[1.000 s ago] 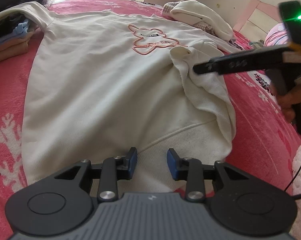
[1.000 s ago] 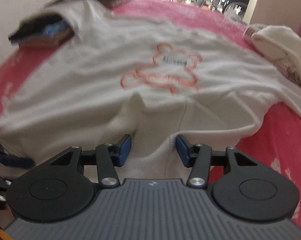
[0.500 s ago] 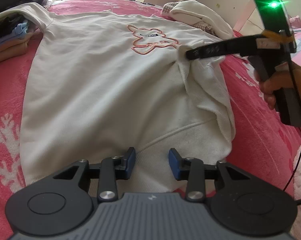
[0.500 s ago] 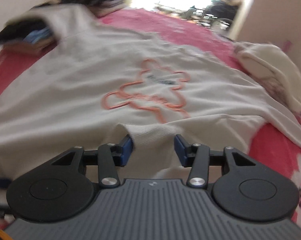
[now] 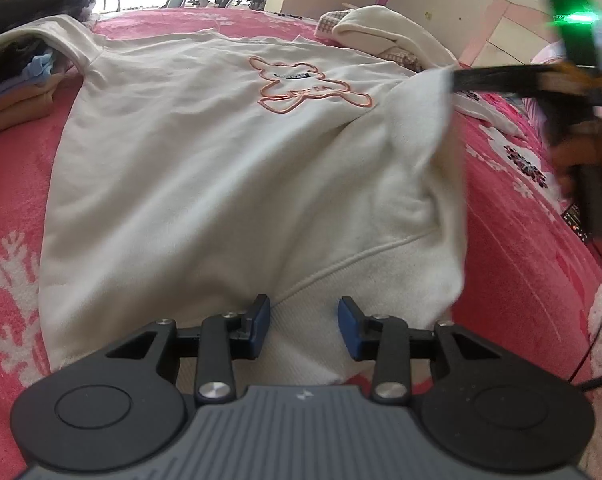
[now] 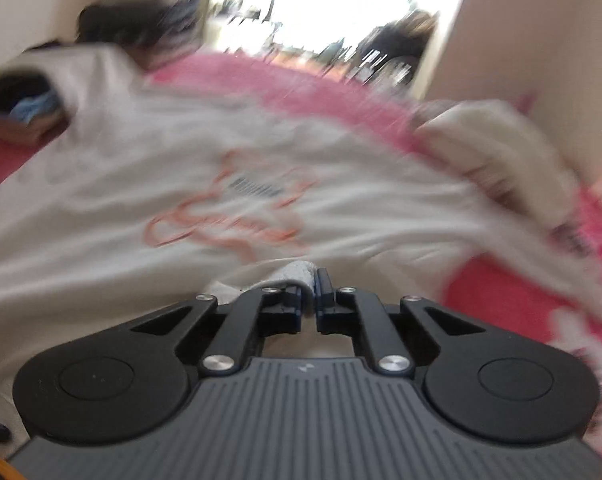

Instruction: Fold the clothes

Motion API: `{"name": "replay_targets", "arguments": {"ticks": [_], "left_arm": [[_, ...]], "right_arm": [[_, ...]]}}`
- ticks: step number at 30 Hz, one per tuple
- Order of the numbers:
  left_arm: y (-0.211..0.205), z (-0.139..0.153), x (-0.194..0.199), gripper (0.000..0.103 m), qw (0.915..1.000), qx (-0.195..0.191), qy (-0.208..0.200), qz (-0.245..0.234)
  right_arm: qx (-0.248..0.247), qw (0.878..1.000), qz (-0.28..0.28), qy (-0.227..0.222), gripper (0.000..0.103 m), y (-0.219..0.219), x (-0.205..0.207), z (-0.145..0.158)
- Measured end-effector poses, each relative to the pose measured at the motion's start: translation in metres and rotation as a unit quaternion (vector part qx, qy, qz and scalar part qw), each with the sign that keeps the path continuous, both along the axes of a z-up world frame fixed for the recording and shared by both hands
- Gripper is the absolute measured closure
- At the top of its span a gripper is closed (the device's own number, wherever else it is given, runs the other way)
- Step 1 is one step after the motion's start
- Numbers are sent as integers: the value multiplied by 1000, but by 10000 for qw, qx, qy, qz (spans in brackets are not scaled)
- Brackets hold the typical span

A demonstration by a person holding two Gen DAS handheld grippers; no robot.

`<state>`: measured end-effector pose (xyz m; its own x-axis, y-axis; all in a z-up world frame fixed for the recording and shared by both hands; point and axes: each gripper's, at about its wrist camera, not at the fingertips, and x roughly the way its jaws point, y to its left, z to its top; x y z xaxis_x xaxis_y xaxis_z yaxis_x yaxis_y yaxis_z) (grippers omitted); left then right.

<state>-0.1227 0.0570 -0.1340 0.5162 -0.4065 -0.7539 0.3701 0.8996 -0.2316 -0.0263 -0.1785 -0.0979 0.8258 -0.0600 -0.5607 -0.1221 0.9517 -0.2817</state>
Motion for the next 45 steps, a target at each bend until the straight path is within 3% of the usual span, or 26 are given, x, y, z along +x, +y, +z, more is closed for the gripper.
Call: {"name": "replay_targets", "arguments": {"ticks": [5,9,14,17,21,25,28,30,32,33,36,40,42,45], "left_arm": [[2,1,-1,64,10000,-7,-21,-72],[3,2,-2,64,9999,-6,7,-110],[-2,3,-7,64,9997,179,-30,-176],[-1,3,-7,64,9997,174,-7,-152],[2,4,-7,63,9998,142,61,-154],[11,10,-11,63,9996,5,237,-122],[30,21,-16,63,9991,-206,369,25],[51,29,-21,63,9980,-372,424,280],[76,37,-27,61,9956,-530,453,618],[88,40,-30,60,9942,-581,452,784],[121,44,-37,57,9887,-676,447,1264],[152,33,-31,56,9776,-905,707,1762],[157,22,-24,56,9731,-1088,915,1813],[160,7,-15,55,9674,-1321,1140,1836]], "right_arm": [[-389,9977,-404,-382,99,-43,-77,54],[-494,9959,-759,10,99,-68,-136,61],[171,9878,-1395,676,101,-93,-165,40],[192,9825,-1657,827,103,-100,-172,35],[653,9681,-2084,1225,103,-128,-175,26],[1448,9503,-2451,1263,100,-160,-187,30],[2508,9276,-2392,1391,99,-182,-184,28],[3199,9064,-2242,1605,90,-194,-170,18],[3762,8823,-2188,1792,63,-203,-152,4],[3981,8700,-2170,1936,60,-207,-141,-4],[4439,8367,-2283,2254,59,-216,-115,-30],[4637,8150,-2418,2493,59,-222,-95,-57],[4791,7981,-2444,2714,59,-222,-95,-70],[4970,7821,-2390,2902,59,-219,-105,-73]]}}
